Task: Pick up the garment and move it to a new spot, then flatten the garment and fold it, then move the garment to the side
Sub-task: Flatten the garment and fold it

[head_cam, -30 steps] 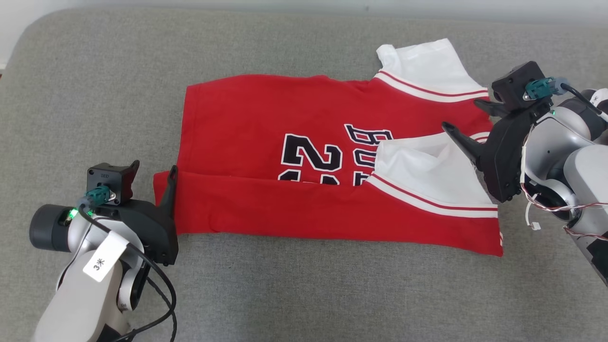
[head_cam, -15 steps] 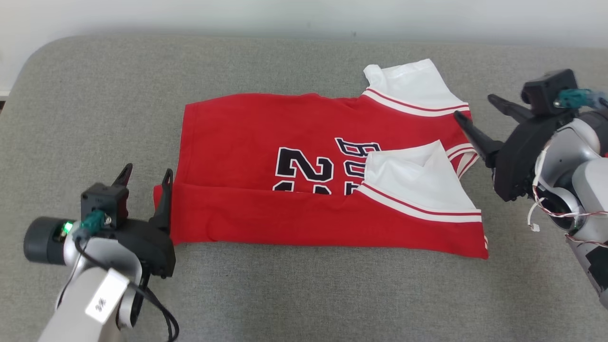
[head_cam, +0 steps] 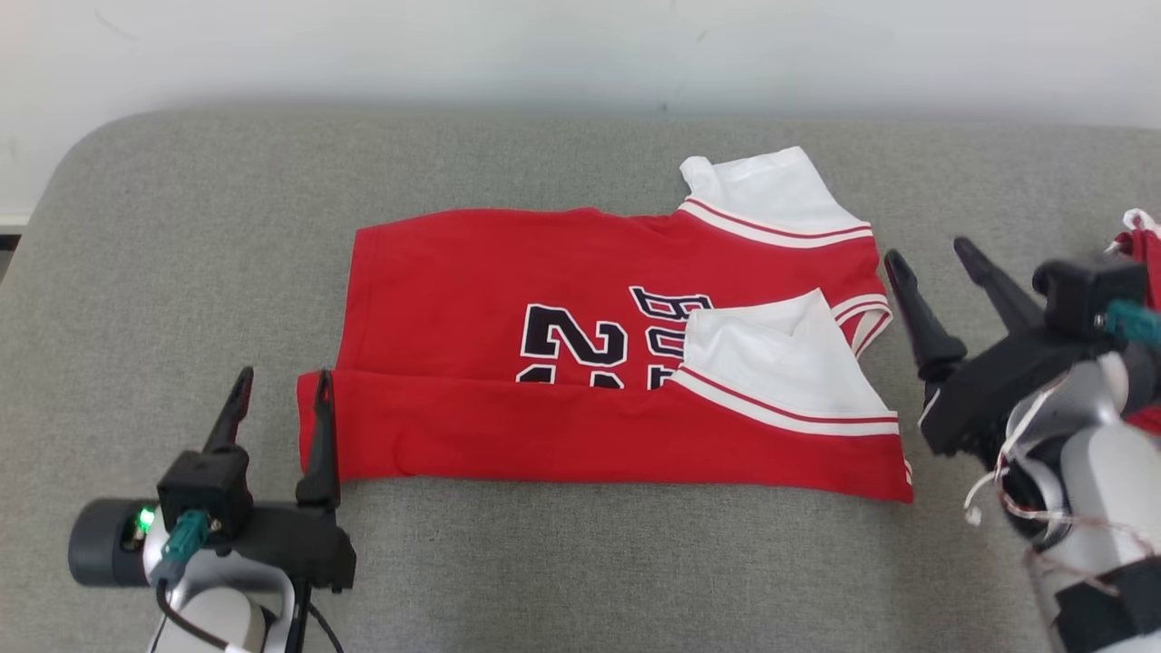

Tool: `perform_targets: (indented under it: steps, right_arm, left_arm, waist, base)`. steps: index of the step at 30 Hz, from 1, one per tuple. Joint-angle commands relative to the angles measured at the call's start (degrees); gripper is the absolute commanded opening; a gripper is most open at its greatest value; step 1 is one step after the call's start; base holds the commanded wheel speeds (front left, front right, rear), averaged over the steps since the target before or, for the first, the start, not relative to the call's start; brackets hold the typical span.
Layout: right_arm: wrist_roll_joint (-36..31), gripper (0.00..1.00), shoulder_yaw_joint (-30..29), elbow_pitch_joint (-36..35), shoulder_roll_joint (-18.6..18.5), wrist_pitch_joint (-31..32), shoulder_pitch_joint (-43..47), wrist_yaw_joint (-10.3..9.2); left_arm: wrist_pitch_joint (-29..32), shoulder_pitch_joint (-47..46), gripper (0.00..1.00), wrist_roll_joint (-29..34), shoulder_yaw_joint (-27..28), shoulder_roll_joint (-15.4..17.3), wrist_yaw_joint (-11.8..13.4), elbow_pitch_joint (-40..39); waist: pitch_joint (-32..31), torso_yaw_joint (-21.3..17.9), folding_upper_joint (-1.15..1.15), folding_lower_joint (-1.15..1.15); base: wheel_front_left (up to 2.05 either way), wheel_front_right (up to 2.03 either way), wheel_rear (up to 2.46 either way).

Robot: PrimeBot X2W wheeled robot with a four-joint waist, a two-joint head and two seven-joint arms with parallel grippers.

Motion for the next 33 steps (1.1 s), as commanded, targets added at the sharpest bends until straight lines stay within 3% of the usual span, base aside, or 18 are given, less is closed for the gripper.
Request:
perform_targets:
  steps: [1,7,12,21,33]
  right_arm:
    - [-1.50,1.00,-1.84,-1.26,1.97,-0.52,2.56,-0.03]
    - [-3.29,1.00,-4.54,-4.58,6.59,-0.33,8.70,-0.03]
    - [-5.15,1.00,-4.60,-6.76,8.12,1.14,14.00,-0.03]
    - [-5.99,1.00,-6.13,-9.44,9.65,2.56,19.47,-0.03]
    - [-4.97,1.00,-5.01,-7.40,9.81,4.59,20.57,-0.03]
  left_arm:
    - [-0.62,1.29,1.00,-0.30,0.27,0.08,0.27,-0.14]
    - [-1.11,3.28,1.00,-0.22,0.50,0.10,1.12,1.13]
    - [-1.28,4.64,1.00,0.68,-0.17,0.28,1.98,2.57]
    - [-1.44,5.97,1.00,0.55,-0.43,0.37,2.05,6.39]
    - [-1.27,2.05,1.00,-1.04,-0.26,-0.05,0.59,16.62]
  waist:
    - [-0.51,-0.35,0.00,0.01]
    - [-1.12,-0.86,0.00,0.01]
    - [-1.29,-1.45,0.00,0.01]
    - [-0.33,-2.78,0.00,0.01]
    - [1.67,-3.92,0.00,0.01]
  base:
    - [0.00,0.00,0.00]
    - [0.00,0.00,0.00]
    - [0.00,0.00,0.00]
    - [0.00,0.00,0.00]
    - [0.00,0.00,0.00]
